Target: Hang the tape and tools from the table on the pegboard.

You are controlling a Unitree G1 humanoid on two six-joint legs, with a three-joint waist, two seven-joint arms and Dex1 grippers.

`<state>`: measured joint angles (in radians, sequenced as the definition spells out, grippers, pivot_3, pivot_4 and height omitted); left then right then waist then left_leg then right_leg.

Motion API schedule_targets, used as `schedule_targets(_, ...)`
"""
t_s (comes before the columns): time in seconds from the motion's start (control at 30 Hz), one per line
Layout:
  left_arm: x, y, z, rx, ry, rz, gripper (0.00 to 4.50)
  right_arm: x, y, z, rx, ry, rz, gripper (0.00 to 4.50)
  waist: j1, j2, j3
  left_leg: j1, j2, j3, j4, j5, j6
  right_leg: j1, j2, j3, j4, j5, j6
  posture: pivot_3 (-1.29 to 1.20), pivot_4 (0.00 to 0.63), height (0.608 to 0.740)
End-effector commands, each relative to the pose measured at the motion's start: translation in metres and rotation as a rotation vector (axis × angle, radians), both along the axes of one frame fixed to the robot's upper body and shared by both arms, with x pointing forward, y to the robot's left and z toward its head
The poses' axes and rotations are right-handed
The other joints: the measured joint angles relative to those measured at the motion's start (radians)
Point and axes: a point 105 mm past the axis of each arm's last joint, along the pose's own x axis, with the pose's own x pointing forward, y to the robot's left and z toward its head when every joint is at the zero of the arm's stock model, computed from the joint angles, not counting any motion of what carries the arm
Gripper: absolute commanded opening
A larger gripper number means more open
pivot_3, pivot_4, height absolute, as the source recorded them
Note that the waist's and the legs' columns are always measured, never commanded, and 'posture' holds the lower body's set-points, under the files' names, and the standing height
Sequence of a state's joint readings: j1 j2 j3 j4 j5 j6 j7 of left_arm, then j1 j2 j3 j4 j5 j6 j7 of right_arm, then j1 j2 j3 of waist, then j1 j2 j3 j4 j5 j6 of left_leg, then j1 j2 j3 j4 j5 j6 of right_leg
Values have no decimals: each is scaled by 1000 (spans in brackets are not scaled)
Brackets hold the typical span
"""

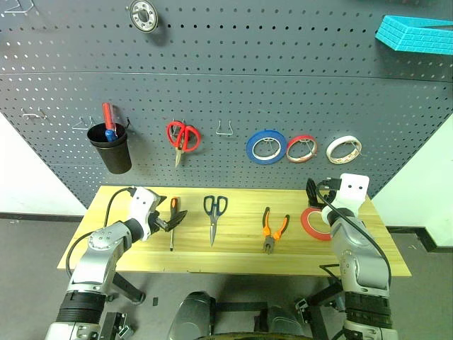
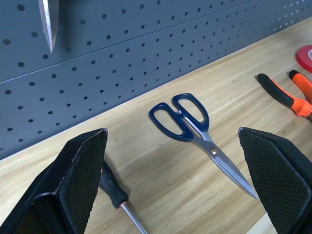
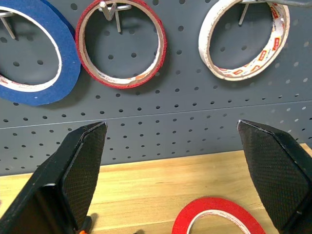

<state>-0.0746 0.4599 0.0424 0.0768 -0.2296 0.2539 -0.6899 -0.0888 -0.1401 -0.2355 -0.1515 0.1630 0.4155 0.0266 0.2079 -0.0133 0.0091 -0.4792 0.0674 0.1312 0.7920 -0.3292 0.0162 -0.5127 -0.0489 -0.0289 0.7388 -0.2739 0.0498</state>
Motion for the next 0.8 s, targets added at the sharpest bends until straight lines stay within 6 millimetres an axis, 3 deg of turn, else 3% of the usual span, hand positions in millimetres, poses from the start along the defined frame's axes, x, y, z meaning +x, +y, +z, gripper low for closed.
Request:
schedule_targets(0.03,5,3,13,6,-53,2,4500,5,-3,10,-7,-30,-11,4467,0,0,0,0,0,0,0,0,0,0,0,0,0,0,0,355,0,657)
schedule_targets(0.17,6,6,13,16,-56,9,4500,7,-11,4,-30,24,-64,4467,0,0,0,0,0,0,0,0,0,0,0,0,0,0,0,358,0,657)
schedule_targets(0.37,14,-3,25,10,-86,-15,4500,11,-25,-29,-30,282,-126,4467,2,0,0,0,0,0,0,0,0,0,0,0,0,0,-1,358,0,657)
schedule_targets(0.6,15,-17,31,-1,-100,-51,4500,11,-12,-52,-69,448,15,4467,-2,1,0,-1,0,0,0,1,2,0,0,0,0,0,0,351,0,657)
schedule_targets(0.8,10,-24,40,16,-104,-104,4500,22,-16,-56,-88,488,76,4467,-1,1,0,-1,0,0,1,1,2,0,0,0,1,0,0,354,0,657)
